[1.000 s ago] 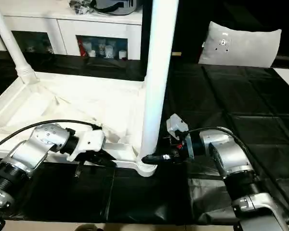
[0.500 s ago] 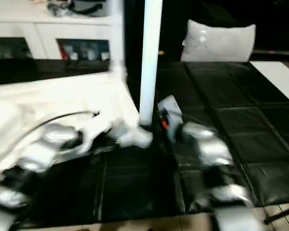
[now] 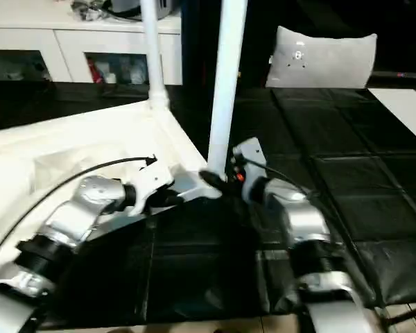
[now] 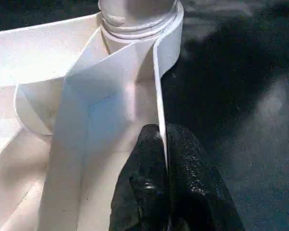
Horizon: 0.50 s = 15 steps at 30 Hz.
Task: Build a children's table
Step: Rotate leg to tighten
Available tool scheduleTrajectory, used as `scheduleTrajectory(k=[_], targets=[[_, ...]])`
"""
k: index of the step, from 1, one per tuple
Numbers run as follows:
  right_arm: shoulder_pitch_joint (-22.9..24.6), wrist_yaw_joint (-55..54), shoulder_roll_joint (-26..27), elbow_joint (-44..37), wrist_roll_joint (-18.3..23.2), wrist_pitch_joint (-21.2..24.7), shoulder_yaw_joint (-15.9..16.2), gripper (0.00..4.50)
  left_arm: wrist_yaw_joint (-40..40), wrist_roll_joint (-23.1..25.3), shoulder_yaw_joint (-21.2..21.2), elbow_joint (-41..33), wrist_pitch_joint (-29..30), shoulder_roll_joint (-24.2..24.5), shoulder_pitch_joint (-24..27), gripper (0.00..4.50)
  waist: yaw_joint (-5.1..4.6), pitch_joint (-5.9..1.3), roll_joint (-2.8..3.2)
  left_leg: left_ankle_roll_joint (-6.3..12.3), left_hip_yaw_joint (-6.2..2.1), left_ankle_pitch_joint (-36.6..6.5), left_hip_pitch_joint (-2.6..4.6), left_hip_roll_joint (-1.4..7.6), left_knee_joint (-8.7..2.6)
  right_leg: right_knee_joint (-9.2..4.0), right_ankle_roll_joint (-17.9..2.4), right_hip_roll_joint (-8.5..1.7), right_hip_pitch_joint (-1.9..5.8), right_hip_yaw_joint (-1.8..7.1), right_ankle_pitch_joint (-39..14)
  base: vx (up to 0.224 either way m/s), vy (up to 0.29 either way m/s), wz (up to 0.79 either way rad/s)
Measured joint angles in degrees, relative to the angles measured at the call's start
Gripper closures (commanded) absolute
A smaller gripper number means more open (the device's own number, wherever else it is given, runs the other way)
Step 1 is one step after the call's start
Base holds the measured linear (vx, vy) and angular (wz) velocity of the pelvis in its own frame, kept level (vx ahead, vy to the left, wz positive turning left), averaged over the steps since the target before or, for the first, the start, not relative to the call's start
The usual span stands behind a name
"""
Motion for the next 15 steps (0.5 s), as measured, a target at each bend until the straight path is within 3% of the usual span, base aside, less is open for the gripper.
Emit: scheduleTrajectory(k=[5,12,15], targets=[[0.93,10.4,-5.66,-2.74,1.99,0.87,1.91,0.13,-5.99,-1.22,-1.23,0.12,-5.1,2.88,0.38,4.5,0.95,0.01,-0.02,0.04,-0.01,-0.02,0.03,-0.01,0.08,-0.08,-0.29,-0.01,0.0,0.0,0.18,0.0,0.0,0.0],[1.59,23.17,-10.4,-4.41,2.52,0.01,5.14,0.13,-13.92,-2.04,-3.43,0.39,-11.01,6.0,0.39,4.5,2.16,0.01,-0.03,0.04,-0.01,-0.01,0.05,0.01,0.11,-0.06,0.01,-0.01,0.03,-0.01,0.0,0.0,0.0,0.0],[1.68,27.06,-11.34,-4.41,3.23,-0.14,6.88,0.4,-17.84,-2.83,-4.28,0.36,-12.89,7.06,0.37,4.5,2.67,-0.01,-0.05,0.05,-0.01,-0.01,0.04,0.01,0.18,-0.05,0.01,-0.02,0.03,-0.01,0.01,0.0,0.0,0.0]])
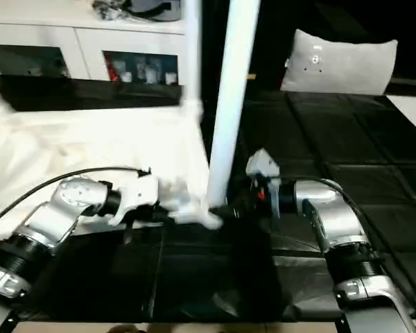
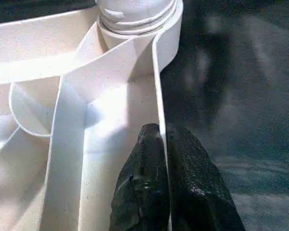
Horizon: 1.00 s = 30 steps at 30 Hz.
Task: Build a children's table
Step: Rotate leg to tighten
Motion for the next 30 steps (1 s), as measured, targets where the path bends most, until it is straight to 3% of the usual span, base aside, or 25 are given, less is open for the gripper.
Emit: scheduleTrajectory(k=[4,20,23,28,29,30], targets=[[-0.03,3.24,-0.39,0.36,0.02,-0.96,1.19,0.83,-3.49,-0.92,-0.97,-0.17,-1.72,1.07,-0.01,4.5,0.45,-0.02,-0.04,0.0,0.0,0.0,0.0,0.01,0.01,0.02,0.0,0.0,0.0,0.0,0.0,0.0,0.0,0.0],[-0.02,6.3,-0.24,1.01,0.55,-1.61,2.39,2.13,-4.6,-1.44,-1.25,0.32,-3.42,1.39,-0.21,4.5,0.43,-0.03,-0.04,-0.01,0.0,-0.01,0.0,0.02,0.01,0.03,0.02,0.0,0.0,0.0,-0.01,0.0,0.0,0.0],[0.13,6.27,-0.11,0.97,0.96,-0.53,2.28,2.37,-5.06,-2.15,-1.14,0.31,-1.97,1.21,-0.19,4.5,0.48,-0.03,-0.04,-0.01,0.0,-0.01,0.0,0.02,0.01,0.03,0.02,0.0,0.0,0.0,-0.01,0.0,0.0,0.0],[0.76,1.59,2.41,-0.12,1.03,3.03,0.66,2.5,-3.1,-3.02,0.7,-0.93,5.2,0.31,0.51,4.5,0.19,-0.03,-0.03,-0.08,0.03,0.04,0.01,0.02,0.0,0.18,0.01,0.0,0.07,0.01,0.0,0.0,0.0,0.0],[0.67,-1.87,3.76,-0.03,0.58,4.05,0.01,2.51,-1.0,-2.75,1.59,-1.04,6.76,0.13,0.84,4.5,-0.14,-0.04,-0.06,-0.14,0.03,0.08,0.1,0.04,0.01,0.26,0.01,0.01,0.11,0.01,-0.01,0.0,0.0,0.0],[0.15,-7.44,6.28,0.67,-0.23,5.31,-0.97,2.51,1.99,-1.85,2.77,-1.12,9.12,-0.29,0.96,4.5,-1.08,-0.08,-0.11,-0.23,0.01,0.13,0.16,0.05,0.01,0.28,0.0,0.03,0.12,-0.01,0.0,0.0,0.0,0.0]])
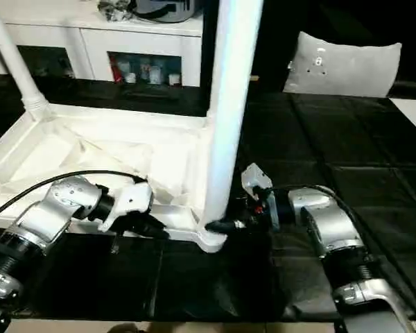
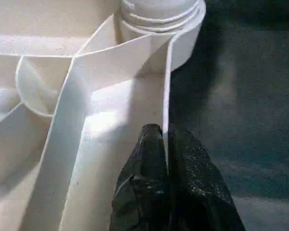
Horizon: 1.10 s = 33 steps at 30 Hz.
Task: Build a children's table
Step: Rotate leg to tighten
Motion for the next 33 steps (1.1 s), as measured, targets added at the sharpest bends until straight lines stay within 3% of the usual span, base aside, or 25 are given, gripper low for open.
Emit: scheduleTrajectory(k=[3,6,11,12,13,17,22,28,33], targets=[[-2.3,-11.73,3.96,2.36,-1.76,1.6,-2.17,2.54,6.89,0.99,1.82,0.09,4.31,-2.74,-0.01,4.5,-1.97,0.0,-0.01,-0.09,0.0,0.07,0.05,-0.02,0.04,-0.16,-0.01,-0.01,0.0,-0.01,0.01,0.0,0.0,0.0],[-4.57,-22.82,8.08,5.39,-3.37,1.95,-4.81,2.55,14.57,1.89,3.67,0.37,8.15,-7.12,-0.02,4.5,-3.16,-0.02,-0.03,-0.07,-0.01,0.07,-0.02,-0.02,0.05,-0.4,0.0,-0.01,0.02,-0.06,0.01,0.0,0.0,0.0],[-8.99,-38.67,14.42,12.0,-4.98,0.06,-8.17,2.55,26.02,4.45,5.4,2.18,13.01,-13.03,-1.92,4.5,-3.44,-0.05,0.02,-0.06,-0.03,0.07,-0.05,-0.03,0.04,-0.37,0.0,-0.02,0.03,-0.07,0.01,0.0,0.0,0.0],[-9.55,-40.29,14.86,13.18,-5.08,-0.98,-8.75,2.01,27.59,4.77,5.5,2.66,13.65,-14.08,-2.47,4.5,-3.26,-0.05,0.02,-0.04,-0.04,0.06,-0.09,-0.04,0.04,-0.39,0.0,-0.02,0.01,-0.06,0.02,0.0,0.0,0.0],[-9.79,-41.11,15.1,13.72,-5.13,-1.62,-9.09,2.01,28.32,4.94,5.49,2.94,13.91,-14.58,-2.84,4.5,-3.18,-0.05,0.02,0.0,-0.04,0.04,-0.11,-0.04,0.04,-0.39,0.0,-0.02,0.0,-0.05,0.03,0.0,0.0,0.0],[-9.0,-40.29,15.06,13.0,-5.19,-2.63,-9.6,1.58,28.94,5.13,5.15,2.77,13.73,-14.93,-2.98,4.5,-2.98,-0.05,0.02,0.14,-0.02,-0.09,-0.19,-0.05,-0.11,-0.38,-0.01,-0.03,0.0,-0.02,0.16,0.0,0.0,0.0],[-6.5,-35.01,12.72,10.49,-5.01,-3.91,-9.5,1.32,27.82,5.87,3.11,2.66,10.36,-13.94,-2.87,4.5,-1.77,-0.05,0.1,0.12,-0.01,-0.06,-0.18,-0.05,-0.39,-0.36,-0.07,-0.01,-0.12,-0.03,0.14,0.0,0.0,0.0],[-2.79,-21.79,5.64,7.94,-3.77,-7.77,-6.15,0.73,20.97,5.82,1.33,2.0,4.33,-9.1,-1.7,4.5,-1.42,-0.05,0.13,0.12,0.01,-0.06,-0.18,-0.05,-0.35,-0.37,0.05,-0.01,-0.11,-0.03,0.06,0.0,0.0,0.0],[-0.93,-11.87,1.24,5.91,-3.73,-9.96,-3.67,0.53,15.67,4.81,0.74,2.15,-0.82,-4.98,-1.07,4.5,-1.46,-0.02,0.06,0.13,0.0,-0.06,-0.18,-0.04,-0.23,-0.37,0.06,-0.01,-0.1,-0.03,0.07,0.0,0.0,0.0]])
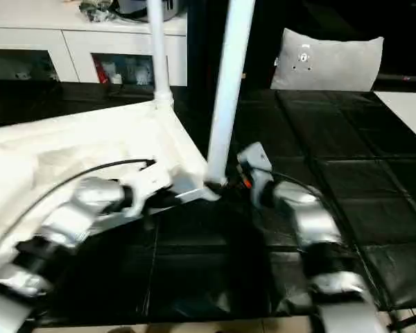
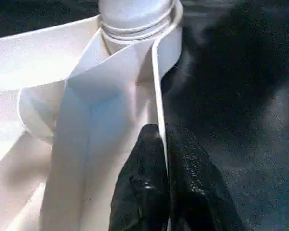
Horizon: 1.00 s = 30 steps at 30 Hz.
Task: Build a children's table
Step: Rotate leg to tighten
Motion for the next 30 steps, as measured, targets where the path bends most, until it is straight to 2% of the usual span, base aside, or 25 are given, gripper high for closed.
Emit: scheduleTrajectory(k=[2,6,9,13,18,21,26,30], targets=[[0.56,5.38,-2.36,-1.03,0.47,-0.27,1.06,0.53,-3.21,-0.51,-0.55,0.04,-2.82,1.75,0.21,4.5,0.07,0.01,-0.01,0.01,-0.01,-0.01,-0.02,0.0,0.01,0.0,0.0,0.0,0.0,0.0,0.0,0.0,0.0,0.0],[0.78,13.4,-5.25,-2.54,2.08,-1.11,2.64,0.89,-10.05,-1.87,-1.44,0.03,-7.04,4.94,0.53,4.5,0.94,0.0,-0.02,0.01,-0.01,-0.01,0.0,0.02,0.0,0.0,0.0,0.0,0.0,-0.02,0.0,0.0,0.0,0.0],[0.75,16.04,-5.39,-2.54,2.57,-1.1,3.34,1.1,-13.57,-2.52,-2.06,-0.26,-8.43,5.96,0.59,4.5,1.58,-0.01,-0.05,0.01,-0.01,-0.01,0.07,0.03,0.08,0.0,-0.01,-0.01,0.0,-0.02,0.01,0.0,0.0,0.0],[0.75,19.57,-5.71,-2.42,2.74,-0.73,4.53,1.41,-17.85,-3.71,-3.24,-1.52,-9.71,7.39,0.98,4.5,1.96,-0.01,-0.08,0.02,-0.01,-0.01,0.03,0.02,0.14,0.0,-0.02,-0.03,0.0,-0.01,0.01,0.0,0.0,0.0],[0.75,22.01,-5.88,-2.42,3.2,0.21,5.02,1.78,-19.76,-4.22,-4.08,-2.11,-10.54,7.39,1.05,4.5,2.51,-0.01,-0.16,0.01,-0.01,0.0,0.04,0.04,0.14,0.04,-0.01,-0.02,0.0,-0.01,0.01,0.0,0.0,0.0],[0.75,22.84,-5.88,-2.42,3.76,0.35,5.31,2.1,-19.99,-4.23,-4.1,-2.1,-10.87,7.36,1.05,4.5,2.58,-0.01,-0.18,0.01,-0.01,-0.01,0.04,0.04,0.14,0.04,-0.01,-0.02,0.0,-0.01,0.01,0.0,0.0,0.0],[0.75,23.32,-5.86,-2.43,3.98,0.65,5.49,2.37,-20.23,-4.37,-4.09,-2.1,-10.9,7.38,1.05,4.5,2.63,-0.01,-0.19,0.01,-0.01,-0.01,0.04,0.04,0.14,0.03,0.02,-0.02,0.0,-0.01,-0.01,0.0,0.0,0.0],[1.27,22.73,-5.79,-4.26,4.14,3.61,5.18,2.55,-20.22,-4.9,-3.69,-2.5,-9.21,7.24,1.27,4.5,2.67,-0.01,-0.18,0.01,0.0,-0.01,0.04,0.05,0.13,0.04,0.02,-0.01,0.0,-0.01,-0.01,0.0,0.0,0.0]])
